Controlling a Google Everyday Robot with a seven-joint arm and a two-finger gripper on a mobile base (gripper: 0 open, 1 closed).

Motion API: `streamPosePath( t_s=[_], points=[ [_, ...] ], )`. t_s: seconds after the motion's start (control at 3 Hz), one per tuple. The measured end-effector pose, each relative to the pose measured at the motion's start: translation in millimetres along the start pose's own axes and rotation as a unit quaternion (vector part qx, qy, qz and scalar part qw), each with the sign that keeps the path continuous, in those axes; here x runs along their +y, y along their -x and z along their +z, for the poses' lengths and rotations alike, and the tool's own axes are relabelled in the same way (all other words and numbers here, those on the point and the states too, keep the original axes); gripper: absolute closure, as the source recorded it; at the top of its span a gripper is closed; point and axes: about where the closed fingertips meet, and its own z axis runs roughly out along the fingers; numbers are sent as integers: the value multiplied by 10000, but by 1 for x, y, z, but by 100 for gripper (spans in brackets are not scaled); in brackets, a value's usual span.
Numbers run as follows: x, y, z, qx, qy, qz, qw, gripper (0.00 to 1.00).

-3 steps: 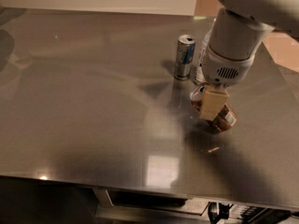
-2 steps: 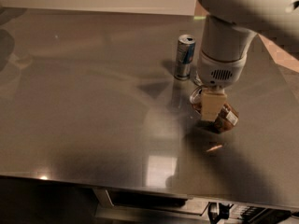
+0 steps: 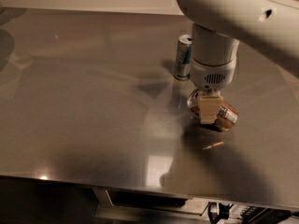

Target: Knock orange can over

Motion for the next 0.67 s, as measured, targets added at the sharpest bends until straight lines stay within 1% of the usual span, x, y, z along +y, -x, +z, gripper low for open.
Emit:
streamPosePath(
  t_s=[0.33,0.67],
  points=[
    [4,5,4,50,75,-182,9998,0],
    [4,5,4,50,74,-181,9998,0]
  ],
)
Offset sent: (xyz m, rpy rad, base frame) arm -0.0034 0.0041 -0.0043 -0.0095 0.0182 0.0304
